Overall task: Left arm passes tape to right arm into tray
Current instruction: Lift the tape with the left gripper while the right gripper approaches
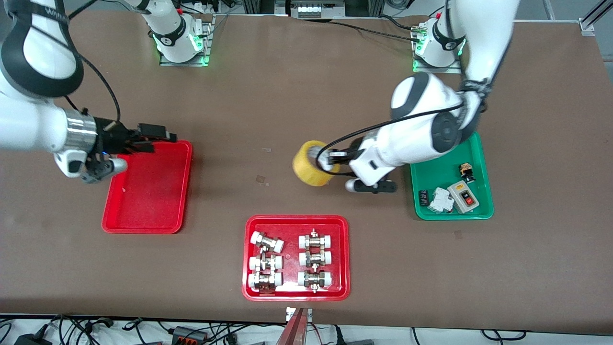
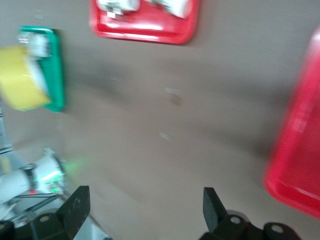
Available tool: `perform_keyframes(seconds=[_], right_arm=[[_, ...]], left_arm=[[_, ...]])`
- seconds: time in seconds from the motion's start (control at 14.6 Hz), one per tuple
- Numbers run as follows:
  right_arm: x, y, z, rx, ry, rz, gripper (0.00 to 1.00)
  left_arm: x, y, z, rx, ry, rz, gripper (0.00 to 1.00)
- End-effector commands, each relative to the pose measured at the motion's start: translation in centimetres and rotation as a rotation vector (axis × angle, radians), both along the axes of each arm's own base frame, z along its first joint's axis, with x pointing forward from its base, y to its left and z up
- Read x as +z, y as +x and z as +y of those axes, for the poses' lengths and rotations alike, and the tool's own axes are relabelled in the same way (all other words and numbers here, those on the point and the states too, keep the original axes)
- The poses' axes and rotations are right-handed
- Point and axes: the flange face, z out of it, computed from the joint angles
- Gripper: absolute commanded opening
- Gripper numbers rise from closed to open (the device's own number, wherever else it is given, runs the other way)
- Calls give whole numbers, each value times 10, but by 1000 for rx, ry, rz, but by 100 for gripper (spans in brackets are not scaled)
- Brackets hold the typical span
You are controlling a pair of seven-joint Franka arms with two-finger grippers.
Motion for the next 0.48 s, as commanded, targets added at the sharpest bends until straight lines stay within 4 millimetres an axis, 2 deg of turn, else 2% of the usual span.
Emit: perform_keyframes(seconds=[0.0, 0.14, 0.34, 0.41], right_arm=[[-6, 32, 47, 46, 87, -39, 100], [-25, 39, 72, 123, 158, -81, 100], [-66, 51, 89, 189, 333, -169, 100], [-77, 53, 92, 183, 361, -173, 100]], left_arm=[[-11, 1, -42, 123, -62, -9, 0], [-18, -12, -64, 137, -47, -1, 0], [-14, -14, -71, 150, -52, 2, 0], [-19, -15, -77, 183, -53, 21, 0]])
